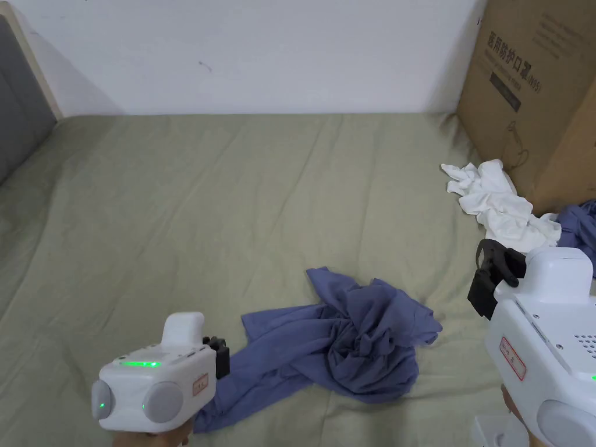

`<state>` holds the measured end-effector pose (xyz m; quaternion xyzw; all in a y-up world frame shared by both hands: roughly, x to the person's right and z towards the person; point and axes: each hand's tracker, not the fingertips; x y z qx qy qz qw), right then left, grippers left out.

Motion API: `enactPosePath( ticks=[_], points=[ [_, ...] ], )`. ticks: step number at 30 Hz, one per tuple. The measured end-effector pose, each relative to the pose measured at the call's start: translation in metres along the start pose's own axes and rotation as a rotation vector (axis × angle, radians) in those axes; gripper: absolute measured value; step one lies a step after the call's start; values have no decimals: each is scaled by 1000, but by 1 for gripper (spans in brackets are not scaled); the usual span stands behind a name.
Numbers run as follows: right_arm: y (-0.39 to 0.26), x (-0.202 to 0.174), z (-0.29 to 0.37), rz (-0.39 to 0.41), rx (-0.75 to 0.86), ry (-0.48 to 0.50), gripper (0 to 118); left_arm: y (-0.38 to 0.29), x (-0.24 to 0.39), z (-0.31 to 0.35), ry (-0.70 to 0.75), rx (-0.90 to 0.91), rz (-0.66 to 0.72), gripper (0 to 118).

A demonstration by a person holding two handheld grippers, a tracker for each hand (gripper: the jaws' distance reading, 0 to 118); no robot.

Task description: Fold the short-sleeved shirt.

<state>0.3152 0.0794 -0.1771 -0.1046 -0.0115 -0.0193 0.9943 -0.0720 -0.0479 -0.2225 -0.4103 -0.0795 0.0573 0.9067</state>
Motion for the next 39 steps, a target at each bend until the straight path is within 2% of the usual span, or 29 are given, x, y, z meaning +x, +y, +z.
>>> enactPosePath(
  ticks=[2, 3, 4, 5, 6, 8, 11, 19, 20, 21, 22, 23, 24, 26, 33, 36, 37, 38, 39],
  points=[
    [0, -1, 0, 2, -8, 5, 3, -11, -3, -6, 11, -46, 18, 5],
    [1, -4, 2, 5, -11, 4, 3, -15, -5, -10, 12, -65, 24, 12],
    [0, -5, 2, 10, -16, 3, 3, -19, -6, -14, 21, -96, 29, 33],
    [-1, -5, 1, 11, -20, 3, 3, -21, -6, -19, 27, -130, 35, 68],
    [-2, -4, 0, 12, -25, 4, 3, -23, -7, -21, 24, -143, 43, 98],
    [-5, -4, -1, 10, -33, 5, 3, -29, -6, -28, 49, -185, 65, 101],
    [-8, -4, -3, 8, -45, 9, 3, -30, -1, -35, 73, -166, 64, 118],
    [-13, -1, -6, 9, -68, 8, 3, -30, 5, -58, 107, -233, 44, 117],
    [-13, 0, -7, 7, -70, 6, 3, -31, 6, -61, 128, -245, 33, 108],
    [-14, 0, -7, 4, -73, 4, 3, -32, 8, -65, 148, -254, 20, 83],
    [-14, 1, -8, 2, -75, 3, 3, -34, 10, -67, 148, -261, 6, 66],
    [-15, 2, -9, 1, -78, 2, 3, -36, 11, -67, 137, -264, 1, 65],
    [-15, 3, -10, 0, -80, 1, 3, -37, 12, -66, 118, -257, -10, 58],
    [-16, 4, -12, 3, -86, -1, 3, -36, 17, -63, 121, -252, -41, 20],
    [-26, 10, -35, -17, -157, -21, 4, -27, 24, -44, 57, -168, -55, 17],
    [-40, 16, -63, -41, -273, -19, 16, -17, 22, -27, 19, -120, -23, 17],
    [-45, 18, -72, -46, -312, -14, 25, -13, 21, -24, 5, -111, -8, 17],
    [-51, 20, -84, -49, -354, -4, 42, -10, 20, -22, -7, -99, 8, 17],
    [-57, 21, -95, -51, -394, 4, 77, -7, 19, -20, -17, -101, 15, 17]
  ],
)
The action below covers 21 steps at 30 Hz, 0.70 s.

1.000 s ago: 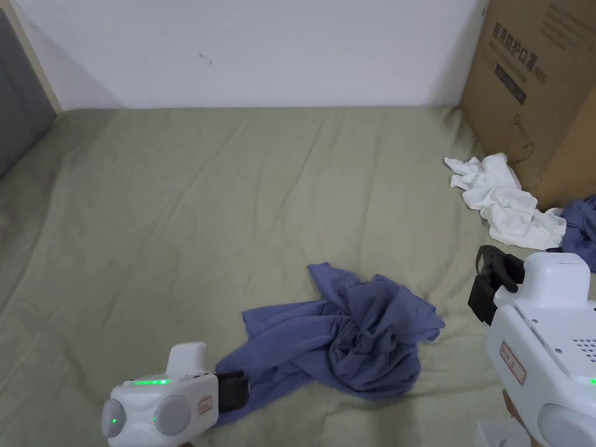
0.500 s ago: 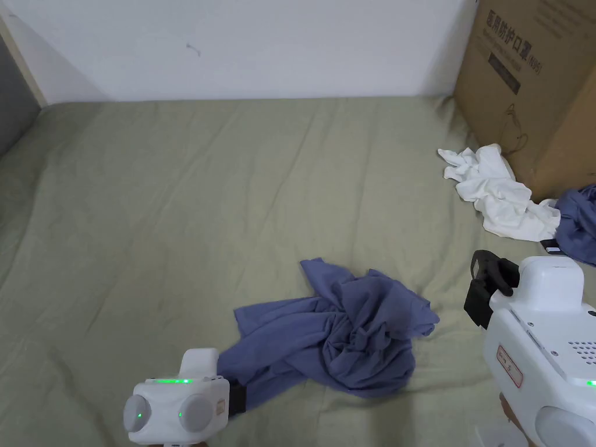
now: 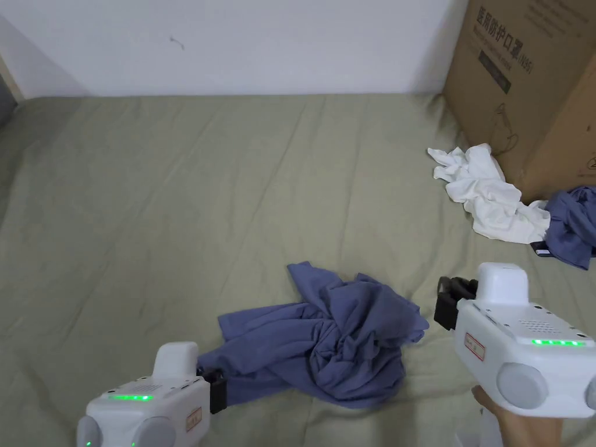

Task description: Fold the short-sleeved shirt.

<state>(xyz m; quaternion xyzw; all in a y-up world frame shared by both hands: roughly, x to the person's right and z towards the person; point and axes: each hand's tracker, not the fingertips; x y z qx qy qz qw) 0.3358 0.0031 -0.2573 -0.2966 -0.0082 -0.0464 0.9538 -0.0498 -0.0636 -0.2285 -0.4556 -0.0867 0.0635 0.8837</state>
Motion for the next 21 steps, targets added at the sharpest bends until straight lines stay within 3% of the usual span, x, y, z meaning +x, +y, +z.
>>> enactPosePath(
  ticks=[1, 3, 13, 14, 15, 17, 18, 21],
  points=[
    [-2, 2, -14, 1, -36, -4, 97, 2, -2, 2, -7, 6, 8, 17],
    [-7, 7, -45, -2, -133, 5, 114, 7, -3, 4, -15, 20, 17, 17],
    [-24, 20, -142, -99, -369, -1, 113, 13, -11, -3, -48, 18, 40, 17],
    [-26, 20, -149, -103, -402, -4, 109, 13, -11, -4, -50, 16, 43, 17],
    [-29, 21, -154, -102, -410, 5, 90, 13, -11, -5, -50, 12, 46, 17],
    [-33, 21, -158, -102, -418, 16, 41, 13, -13, -7, -53, 8, 50, 17],
    [-35, 19, -159, -102, -427, 24, 24, 13, -13, -8, -55, 6, 53, 17],
    [-37, 11, -150, -39, -391, 40, 12, 12, -14, -8, -56, 5, 55, 17]
  ],
)
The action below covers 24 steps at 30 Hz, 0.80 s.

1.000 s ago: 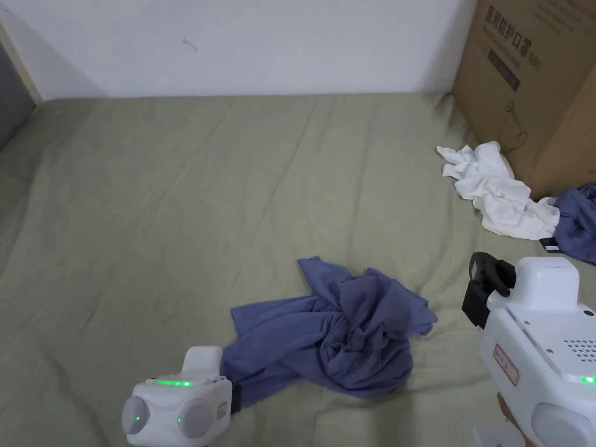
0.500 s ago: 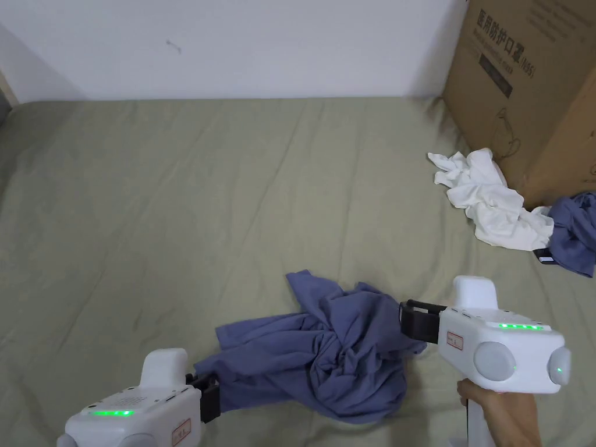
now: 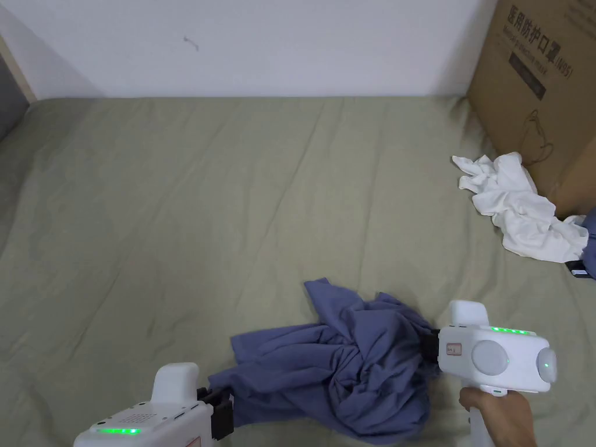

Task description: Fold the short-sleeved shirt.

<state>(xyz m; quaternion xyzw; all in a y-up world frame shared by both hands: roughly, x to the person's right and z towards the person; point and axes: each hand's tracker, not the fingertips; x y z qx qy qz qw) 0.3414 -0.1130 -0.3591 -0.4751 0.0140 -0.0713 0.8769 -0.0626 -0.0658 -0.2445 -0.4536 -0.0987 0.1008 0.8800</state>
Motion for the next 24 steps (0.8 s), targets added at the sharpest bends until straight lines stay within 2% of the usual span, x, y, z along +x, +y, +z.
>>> enactPosePath(
  ticks=[5, 11, 19, 24],
  points=[
    [1, -8, 33, 52, 108, -16, 9, 3, -2, 3, -13, 22, 14, 17],
    [27, -11, 108, 86, 296, -16, 9, 32, -9, 17, -75, 107, 79, 17],
    [96, -21, 202, 115, 520, -33, 9, 130, -21, 50, -73, 300, 67, 17],
    [146, -33, 234, 121, 580, -67, 9, 206, -28, 82, -21, 408, 25, 17]
  ],
)
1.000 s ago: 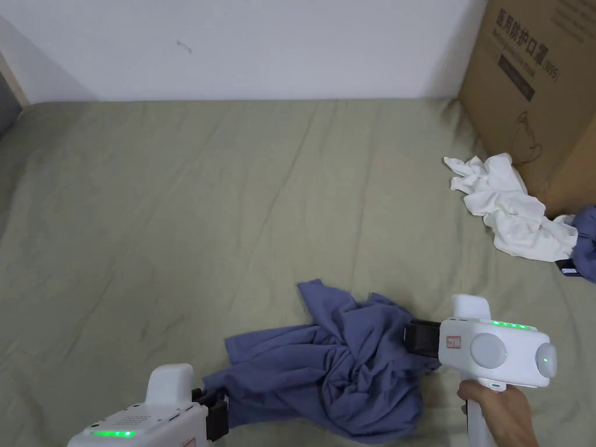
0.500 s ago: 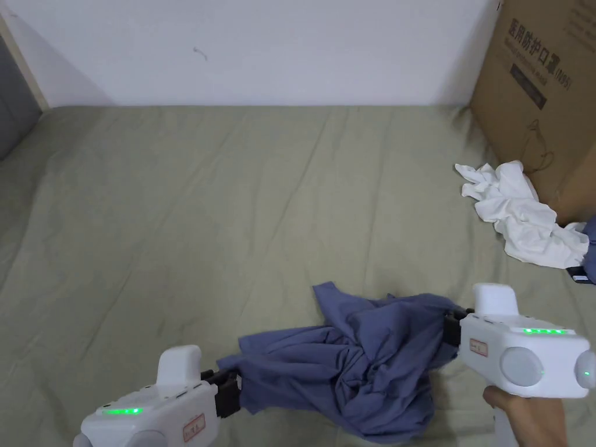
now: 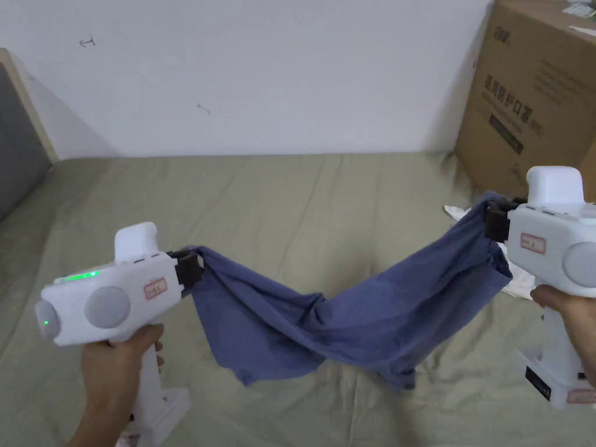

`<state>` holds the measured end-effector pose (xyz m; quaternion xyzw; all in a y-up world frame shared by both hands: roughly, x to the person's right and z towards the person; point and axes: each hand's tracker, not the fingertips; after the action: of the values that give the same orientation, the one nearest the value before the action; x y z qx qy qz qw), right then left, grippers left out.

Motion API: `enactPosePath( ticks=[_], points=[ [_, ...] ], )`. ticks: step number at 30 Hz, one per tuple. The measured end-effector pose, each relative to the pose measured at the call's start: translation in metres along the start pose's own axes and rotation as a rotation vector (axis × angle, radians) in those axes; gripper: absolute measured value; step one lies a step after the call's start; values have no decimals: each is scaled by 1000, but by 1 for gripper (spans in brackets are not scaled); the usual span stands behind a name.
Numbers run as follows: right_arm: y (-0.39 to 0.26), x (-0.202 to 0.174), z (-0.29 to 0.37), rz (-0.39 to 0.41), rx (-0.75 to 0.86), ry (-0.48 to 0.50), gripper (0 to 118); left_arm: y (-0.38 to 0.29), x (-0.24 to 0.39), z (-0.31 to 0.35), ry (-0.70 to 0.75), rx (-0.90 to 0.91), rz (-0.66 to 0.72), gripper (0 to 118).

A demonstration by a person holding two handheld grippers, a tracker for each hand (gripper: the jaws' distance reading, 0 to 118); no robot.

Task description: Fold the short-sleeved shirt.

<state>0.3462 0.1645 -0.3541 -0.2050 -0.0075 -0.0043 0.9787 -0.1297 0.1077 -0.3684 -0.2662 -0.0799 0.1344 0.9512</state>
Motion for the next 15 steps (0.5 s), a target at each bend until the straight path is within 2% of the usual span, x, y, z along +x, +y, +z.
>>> enactPosePath(
  ticks=[8, 15],
  points=[
    [72, -16, -24, 8, 79, -33, 9, 115, -7, -4, 108, 123, -119, 17],
    [108, -36, -51, 15, 132, -25, 9, 176, -12, -12, 174, 182, -179, 17]
  ],
)
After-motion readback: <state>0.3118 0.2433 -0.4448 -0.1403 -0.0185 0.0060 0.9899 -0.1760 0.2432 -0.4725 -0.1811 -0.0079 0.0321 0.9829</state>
